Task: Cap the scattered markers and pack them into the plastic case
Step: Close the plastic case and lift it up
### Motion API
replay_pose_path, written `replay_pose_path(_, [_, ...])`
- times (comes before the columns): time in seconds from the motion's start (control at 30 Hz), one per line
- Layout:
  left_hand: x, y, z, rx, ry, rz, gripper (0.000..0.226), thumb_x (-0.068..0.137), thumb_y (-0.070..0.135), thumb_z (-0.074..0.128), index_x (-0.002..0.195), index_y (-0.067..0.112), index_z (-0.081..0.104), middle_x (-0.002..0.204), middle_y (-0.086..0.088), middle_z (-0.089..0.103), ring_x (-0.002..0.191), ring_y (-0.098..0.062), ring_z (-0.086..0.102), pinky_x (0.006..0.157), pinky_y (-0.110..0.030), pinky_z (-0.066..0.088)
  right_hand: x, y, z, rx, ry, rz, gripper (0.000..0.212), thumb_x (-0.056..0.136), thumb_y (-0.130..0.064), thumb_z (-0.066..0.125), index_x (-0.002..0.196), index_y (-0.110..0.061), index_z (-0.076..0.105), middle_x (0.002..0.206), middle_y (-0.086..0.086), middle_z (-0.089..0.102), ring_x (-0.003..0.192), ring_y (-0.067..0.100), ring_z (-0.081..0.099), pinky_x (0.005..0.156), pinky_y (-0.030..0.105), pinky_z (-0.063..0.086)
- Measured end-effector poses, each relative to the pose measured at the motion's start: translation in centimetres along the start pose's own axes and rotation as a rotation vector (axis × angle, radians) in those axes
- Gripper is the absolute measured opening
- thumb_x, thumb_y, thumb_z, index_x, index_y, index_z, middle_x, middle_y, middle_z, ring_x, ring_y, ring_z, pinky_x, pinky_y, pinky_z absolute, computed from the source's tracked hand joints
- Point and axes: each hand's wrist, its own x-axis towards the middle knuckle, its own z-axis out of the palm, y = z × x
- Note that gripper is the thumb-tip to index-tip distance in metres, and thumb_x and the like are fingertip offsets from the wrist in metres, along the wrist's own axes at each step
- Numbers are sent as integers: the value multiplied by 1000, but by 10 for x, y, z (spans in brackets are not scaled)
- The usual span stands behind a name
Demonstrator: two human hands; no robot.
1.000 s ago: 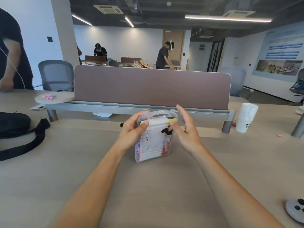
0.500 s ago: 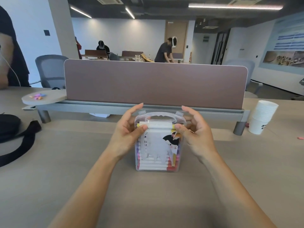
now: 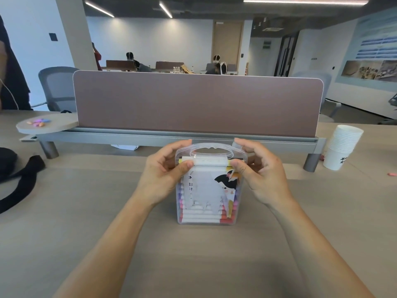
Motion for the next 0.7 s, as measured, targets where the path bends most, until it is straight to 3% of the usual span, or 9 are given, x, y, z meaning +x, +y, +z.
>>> replay_pose_path(0.13, [1, 0, 0, 7, -12, -23, 41, 87, -9, 62, 118, 18, 60, 95, 14, 73, 81, -3, 65, 75, -18, 53, -1, 0, -2, -18, -14, -19, 48, 83, -10, 77, 113, -45, 63, 93, -15, 70, 75, 4, 64, 71, 16, 49])
replay_pose_path(0.23, [1, 0, 0, 22, -8, -19, 41, 87, -10, 61, 120, 15, 59, 95, 15, 73, 81, -1, 65, 75, -16, 52, -1, 2, -2, -42, -5, -18, 51, 84, -16, 77, 113, -55, 62, 104, -19, 64, 87, 12, 66, 78, 26, 51])
replay_pose_path(0.37, [1, 0, 0, 40, -5, -15, 41, 87, -9, 62, 120, 16, 60, 95, 14, 73, 82, -3, 65, 76, -18, 52, -1, 4, -1, -43, -36, -41, 46, 87, -17, 74, 115, -50, 61, 99, -20, 67, 78, 22, 71, 73, 33, 54])
replay_pose_path(0.43, [1, 1, 0, 46, -5, -11, 41, 87, -9, 62, 119, 17, 60, 94, 14, 73, 82, -3, 65, 76, -18, 52, -1, 4, -2, -59, -40, -61, 40, 88, -18, 73, 116, -46, 63, 94, -13, 70, 76, 26, 71, 70, 30, 54])
replay_pose_path(0.57, [1, 1, 0, 44, -6, -13, 42, 87, -11, 61, 118, 17, 60, 94, 16, 73, 83, -2, 65, 77, -17, 52, -1, 5, -2, -64, -40, -56, 39, 88, -16, 72, 113, -44, 63, 87, -16, 69, 72, 20, 68, 66, 20, 49])
replay_pose_path(0.7, [0, 2, 1, 35, -3, -19, 41, 88, -8, 62, 118, 19, 60, 97, 15, 73, 85, -3, 65, 78, -19, 52, -1, 7, 1, -50, -21, -72, 34, 87, -26, 70, 114, -45, 63, 95, -10, 69, 74, 21, 67, 67, 31, 53])
